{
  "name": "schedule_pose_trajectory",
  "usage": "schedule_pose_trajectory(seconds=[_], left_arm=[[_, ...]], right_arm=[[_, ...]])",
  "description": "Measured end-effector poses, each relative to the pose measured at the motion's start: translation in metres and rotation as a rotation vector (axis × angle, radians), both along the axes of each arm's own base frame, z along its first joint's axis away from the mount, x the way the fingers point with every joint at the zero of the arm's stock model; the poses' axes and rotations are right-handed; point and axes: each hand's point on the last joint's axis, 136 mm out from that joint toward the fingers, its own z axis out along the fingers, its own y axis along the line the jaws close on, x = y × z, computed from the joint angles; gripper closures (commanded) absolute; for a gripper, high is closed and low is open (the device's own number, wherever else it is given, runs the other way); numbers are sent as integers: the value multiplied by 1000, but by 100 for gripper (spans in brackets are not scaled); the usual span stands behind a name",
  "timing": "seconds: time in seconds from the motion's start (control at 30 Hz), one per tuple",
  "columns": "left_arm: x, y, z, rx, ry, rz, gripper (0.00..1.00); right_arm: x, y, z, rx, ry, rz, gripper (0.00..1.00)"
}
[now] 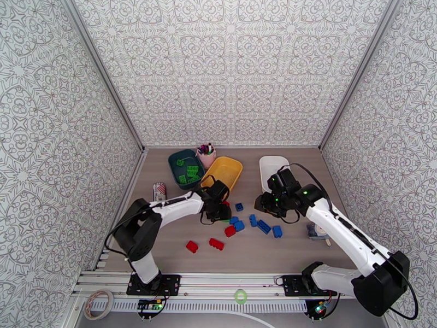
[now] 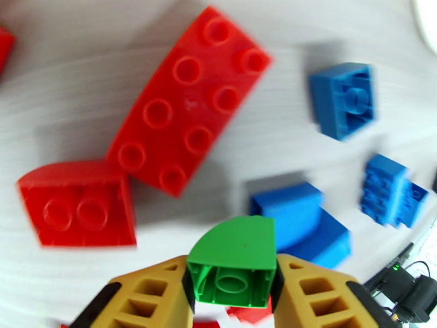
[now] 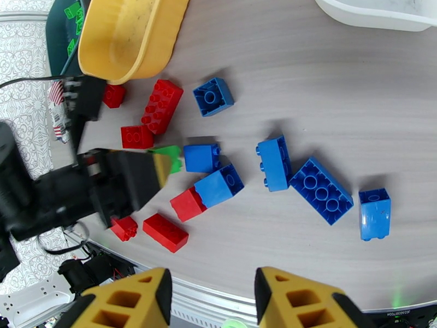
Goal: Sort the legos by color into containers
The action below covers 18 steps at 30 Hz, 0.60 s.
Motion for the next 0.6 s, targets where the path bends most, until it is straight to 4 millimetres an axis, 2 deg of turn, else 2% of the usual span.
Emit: schedule_pose_trajectory(seconds=[0.13,0.27,0.4,0.6], left_arm=[[4,8,37,-54,-64,24,58],[19,33,65,-82,-119,96,58],[44,74,81,-87,-153,205,58],[102,143,112,-106,-217,379,58]], right_arm=[[5,4,-5,-6,18,3,54],[14,13,-7,11,29,14,54],[27,24,-5,33,31,26,54],[46,40,2,58,17,52,55]])
